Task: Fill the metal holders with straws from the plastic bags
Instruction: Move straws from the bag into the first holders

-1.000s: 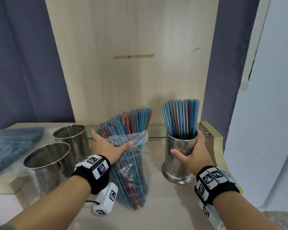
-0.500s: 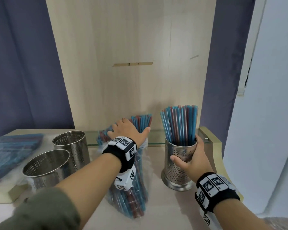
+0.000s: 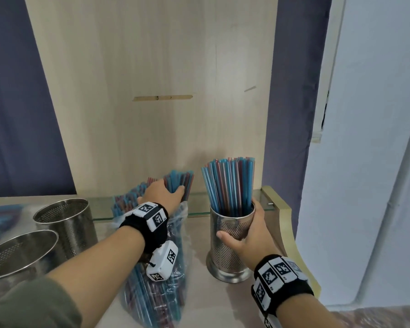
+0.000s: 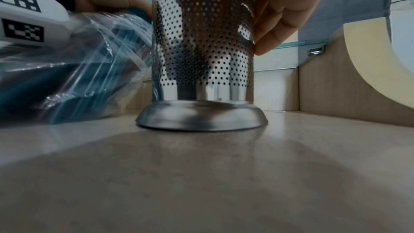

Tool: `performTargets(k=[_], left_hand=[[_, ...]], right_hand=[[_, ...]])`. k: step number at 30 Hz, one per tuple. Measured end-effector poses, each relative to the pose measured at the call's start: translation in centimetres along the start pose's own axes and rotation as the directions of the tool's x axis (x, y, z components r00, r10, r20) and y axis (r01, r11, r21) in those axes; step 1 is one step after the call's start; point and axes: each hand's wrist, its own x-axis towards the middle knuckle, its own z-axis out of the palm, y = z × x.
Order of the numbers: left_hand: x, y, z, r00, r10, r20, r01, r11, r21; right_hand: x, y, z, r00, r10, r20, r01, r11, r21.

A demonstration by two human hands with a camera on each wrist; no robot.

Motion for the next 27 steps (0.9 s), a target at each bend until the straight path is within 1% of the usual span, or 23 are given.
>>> performTargets(k=[4,11,16,21,23,25,27], left_hand=[[0.5,0.1,0.0,1.000,0.010,0.000,-0.010,0.986,-0.166],[1.0,1.4,-1.2,0.992,0.115,-0.052,-0.125,0.956,-0.266],[1.6,2.5,-2.8,0.993,0.088,-0.074,-0.110,0.909,-0.403],[2.2,3.5,-4.2,0.991,0.110,-0.073,-0.132,0.884,-0.449],[2.3,3.8,-4.5,0.993,0.095,-0.072,-0.117,0.872,-0.476],[2.8,3.8,-4.5,0.995,0.078,-0.058,-0.096,0.837,-0.538],[3.2,3.8,-4.5,0.996,0.065,-0.057,-0.086,0.829,-0.553]], right_hand=[[0.0,0.0,0.0,1.000,-0.005,-0.009,0.005,1.000,-0.002],[0.0,0.1,0.1,1.000,0.007,0.003,-0.007,1.000,0.001],[-0.1,0.1,0.2,1.000,0.005,0.005,-0.005,1.000,0.016],[0.0,0.1,0.1,1.000,0.002,0.004,-0.002,1.000,0.018],[0.0,0.2,0.2,1.000,-0.002,-0.001,0.002,1.000,0.015],[0.0,0.3,0.2,1.000,-0.005,0.000,0.005,1.000,0.012],[0.0,0.3,0.3,1.000,-0.004,-0.001,0.004,1.000,0.014]])
